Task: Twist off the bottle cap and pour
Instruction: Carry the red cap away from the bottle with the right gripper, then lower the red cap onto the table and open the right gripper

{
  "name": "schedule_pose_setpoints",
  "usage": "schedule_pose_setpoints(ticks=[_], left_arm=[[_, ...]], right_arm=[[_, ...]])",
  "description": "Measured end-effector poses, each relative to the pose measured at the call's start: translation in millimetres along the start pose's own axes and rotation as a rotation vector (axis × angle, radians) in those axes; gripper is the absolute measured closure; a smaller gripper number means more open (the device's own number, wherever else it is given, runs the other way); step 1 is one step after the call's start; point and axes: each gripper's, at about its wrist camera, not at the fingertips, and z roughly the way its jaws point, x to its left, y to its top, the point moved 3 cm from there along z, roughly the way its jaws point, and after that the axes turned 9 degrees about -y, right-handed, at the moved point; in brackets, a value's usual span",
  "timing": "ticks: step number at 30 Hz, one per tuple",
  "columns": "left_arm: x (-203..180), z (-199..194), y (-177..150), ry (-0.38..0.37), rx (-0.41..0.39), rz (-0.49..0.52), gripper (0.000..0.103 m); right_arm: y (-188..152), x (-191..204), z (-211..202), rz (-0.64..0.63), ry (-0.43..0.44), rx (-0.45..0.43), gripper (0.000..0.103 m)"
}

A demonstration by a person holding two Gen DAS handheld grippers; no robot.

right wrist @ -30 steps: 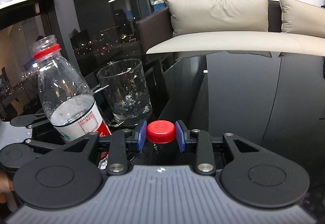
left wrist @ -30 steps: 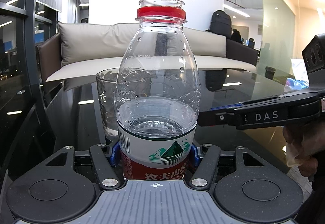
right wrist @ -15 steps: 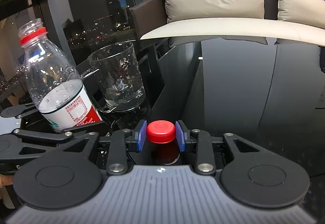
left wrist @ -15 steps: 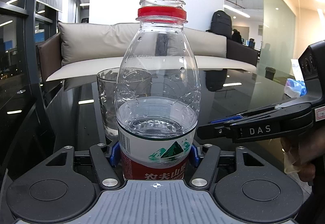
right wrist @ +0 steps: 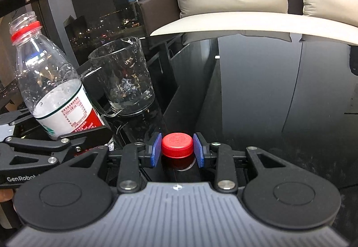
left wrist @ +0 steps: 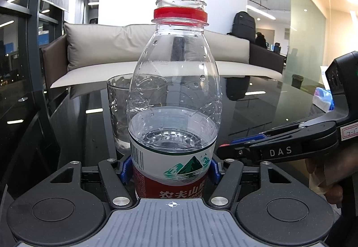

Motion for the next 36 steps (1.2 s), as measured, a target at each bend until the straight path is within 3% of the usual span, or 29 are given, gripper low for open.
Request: schedule_pose_setpoints(ticks=[5,9,12,18,22,25,28,36], left_arm=[[1.4,0.1,0.6,0.003,-0.002,0.000,0.042],[5.4,-3.0,2.6,0.015,-0.024,-0.017,0.030],[6.4,-3.4,4.0,0.017,-0.026,-0.019,0.028],[5.1,-4.4,4.4,0.020,-0.025,-0.017,0.019],[5.9,-5.7,4.1,0.012,-0.025,-0.029,0.014],[5.3,-5.8,4.0,0.009,-0.025,-0.025,0.009],[3.6,-7.4,3.8,0.008,-0.034,-0.021,0.001],[3.5,-9.3,4.5,0.010,-0.034,-0.037,0.001]], right_arm=[[-0.5,-0.8,0.6,0.001,-0.001,0.000,0.069],[-0.4,-1.1,1.1,0.004,-0.006,-0.002,0.068],[0.5,-2.1,-0.3,0.007,-0.013,-0.014,0.055],[2.9,-6.1,-4.7,0.015,-0.019,-0.029,0.051],[4.9,-10.5,-8.4,0.027,-0.018,-0.046,0.042],[5.9,-13.8,-10.5,0.034,-0.022,-0.050,0.028],[6.6,-15.3,-12.8,0.037,-0.017,-0.056,0.020],[6.2,-18.7,-15.3,0.056,-0.047,-0.056,0.007]])
